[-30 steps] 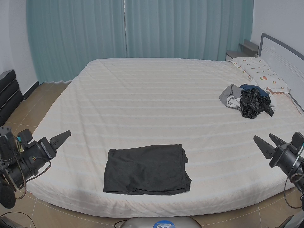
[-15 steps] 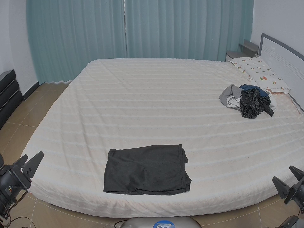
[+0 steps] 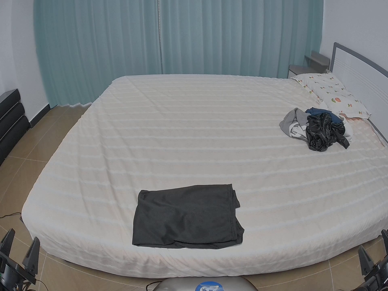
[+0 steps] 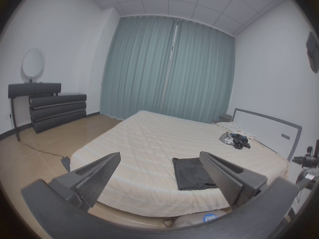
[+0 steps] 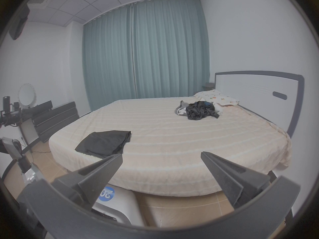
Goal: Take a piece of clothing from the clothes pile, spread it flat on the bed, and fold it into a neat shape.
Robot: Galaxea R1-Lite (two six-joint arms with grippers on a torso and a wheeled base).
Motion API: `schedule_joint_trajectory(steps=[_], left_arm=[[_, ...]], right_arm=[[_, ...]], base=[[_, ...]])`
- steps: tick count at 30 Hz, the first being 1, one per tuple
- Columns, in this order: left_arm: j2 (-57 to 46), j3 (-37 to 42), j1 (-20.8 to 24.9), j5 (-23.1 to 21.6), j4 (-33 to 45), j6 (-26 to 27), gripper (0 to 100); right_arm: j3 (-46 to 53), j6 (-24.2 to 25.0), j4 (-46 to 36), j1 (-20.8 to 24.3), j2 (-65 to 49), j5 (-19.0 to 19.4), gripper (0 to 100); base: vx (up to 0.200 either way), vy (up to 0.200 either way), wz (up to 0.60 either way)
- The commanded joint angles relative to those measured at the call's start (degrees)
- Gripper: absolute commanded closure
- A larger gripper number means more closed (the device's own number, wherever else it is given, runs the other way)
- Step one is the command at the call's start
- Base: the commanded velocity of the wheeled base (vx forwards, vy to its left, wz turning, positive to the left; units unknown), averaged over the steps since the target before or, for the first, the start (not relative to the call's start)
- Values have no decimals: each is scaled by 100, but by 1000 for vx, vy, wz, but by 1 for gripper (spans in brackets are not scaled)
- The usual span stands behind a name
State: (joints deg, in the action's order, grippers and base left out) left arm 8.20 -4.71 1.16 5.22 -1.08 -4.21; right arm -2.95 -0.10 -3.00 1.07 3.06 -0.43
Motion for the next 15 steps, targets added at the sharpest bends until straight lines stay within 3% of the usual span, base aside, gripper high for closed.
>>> schedule_joint_trajectory(steps=[1, 4, 9, 15], left_arm=[[-776, 462, -89, 137, -102, 183, 0], [-776, 471, -89, -38, -129, 166, 0], [-768, 471, -89, -741, 126, 359, 0], [-759, 462, -89, -724, 117, 412, 0]], right_arm=[[286, -78, 274, -107, -297, 78, 0], [286, -52, 282, -90, -297, 69, 0], [286, -34, 274, -90, -297, 69, 0], [295, 10, 282, -90, -297, 60, 0]], base=[[0, 0, 0], [0, 0, 0], [0, 0, 0], [0, 0, 0]])
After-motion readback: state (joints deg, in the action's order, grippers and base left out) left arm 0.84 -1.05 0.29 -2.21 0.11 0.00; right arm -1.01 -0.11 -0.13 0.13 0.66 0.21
